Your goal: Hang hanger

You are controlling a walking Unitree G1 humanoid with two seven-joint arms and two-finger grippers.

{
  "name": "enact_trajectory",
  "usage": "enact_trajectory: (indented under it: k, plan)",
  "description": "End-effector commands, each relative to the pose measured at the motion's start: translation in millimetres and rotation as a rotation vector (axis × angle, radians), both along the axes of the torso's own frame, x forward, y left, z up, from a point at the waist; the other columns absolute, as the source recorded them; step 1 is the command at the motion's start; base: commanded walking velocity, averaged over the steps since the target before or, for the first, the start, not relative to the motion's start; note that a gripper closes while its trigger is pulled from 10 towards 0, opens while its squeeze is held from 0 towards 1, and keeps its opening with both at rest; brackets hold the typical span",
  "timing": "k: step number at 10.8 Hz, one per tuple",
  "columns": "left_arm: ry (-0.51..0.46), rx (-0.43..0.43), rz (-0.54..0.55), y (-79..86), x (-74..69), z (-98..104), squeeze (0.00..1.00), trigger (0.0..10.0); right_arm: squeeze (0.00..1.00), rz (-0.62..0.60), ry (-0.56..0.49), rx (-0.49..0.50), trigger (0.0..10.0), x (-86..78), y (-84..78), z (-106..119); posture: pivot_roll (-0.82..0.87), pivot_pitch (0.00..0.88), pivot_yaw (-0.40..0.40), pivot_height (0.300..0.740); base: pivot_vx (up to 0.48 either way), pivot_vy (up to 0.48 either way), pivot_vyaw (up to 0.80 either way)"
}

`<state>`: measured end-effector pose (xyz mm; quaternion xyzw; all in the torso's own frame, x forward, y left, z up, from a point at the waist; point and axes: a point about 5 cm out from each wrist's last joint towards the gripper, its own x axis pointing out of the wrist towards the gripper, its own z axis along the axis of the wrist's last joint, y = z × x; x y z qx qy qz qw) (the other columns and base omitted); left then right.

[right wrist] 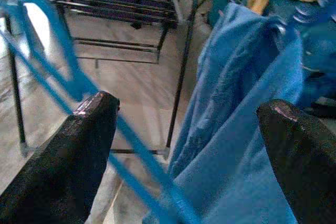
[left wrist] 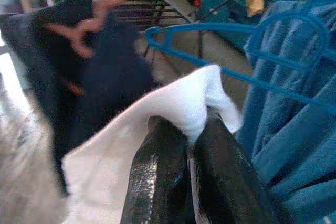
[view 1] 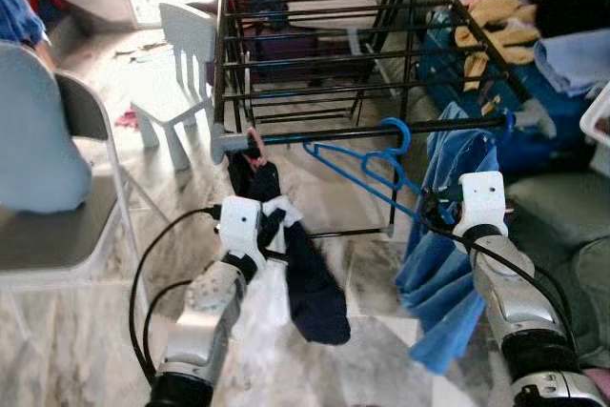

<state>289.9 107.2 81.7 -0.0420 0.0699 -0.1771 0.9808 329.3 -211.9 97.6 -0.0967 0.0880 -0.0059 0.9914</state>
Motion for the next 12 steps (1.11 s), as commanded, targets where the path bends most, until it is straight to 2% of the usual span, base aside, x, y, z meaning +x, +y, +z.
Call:
enact_trajectory:
  k: [1, 5, 8, 9, 12]
  plan:
    - [-0.022, 0.002, 0.016, 4.5, 1.3, 4.8, 0.0, 10.0, 0.0, 0.019, 0.012, 0.004, 10.0, 2.1, 4.0, -0.1, -0.13, 0.0, 0.012, 0.74, 0.0, 0.0, 0.0]
    - [-0.011, 0.006, 0.007, 1.6, 0.5, 4.3, 0.0, 10.0, 0.0, 0.09, 0.098, -0.028, 10.0, 4.5, -2.3, -6.2, -0.13, 0.0, 0.014, 0.74, 0.0, 0.0, 0.0]
    - [-0.002, 0.014, 0.004, 4.5, -0.9, 4.8, 0.0, 10.0, 0.0, 0.233, 0.146, -0.109, 10.0, 18.0, -5.5, -2.6, -0.12, 0.0, 0.011, 0.74, 0.0, 0.0, 0.0]
    - [-0.007, 0.01, 0.008, 8.0, -3.0, 6.4, 0.0, 10.0, 0.0, 0.267, 0.126, -0.111, 10.0, 26.7, -2.7, 8.1, -0.1, 0.0, 0.008, 0.74, 0.0, 0.0, 0.0]
    - [0.01, 0.016, 0.027, 10.0, -4.2, 4.3, 0.0, 10.0, 0.0, 0.291, 0.101, -0.076, 10.0, 24.5, 5.6, 5.4, -0.1, 0.0, 0.006, 0.74, 0.0, 0.48, 0.0]
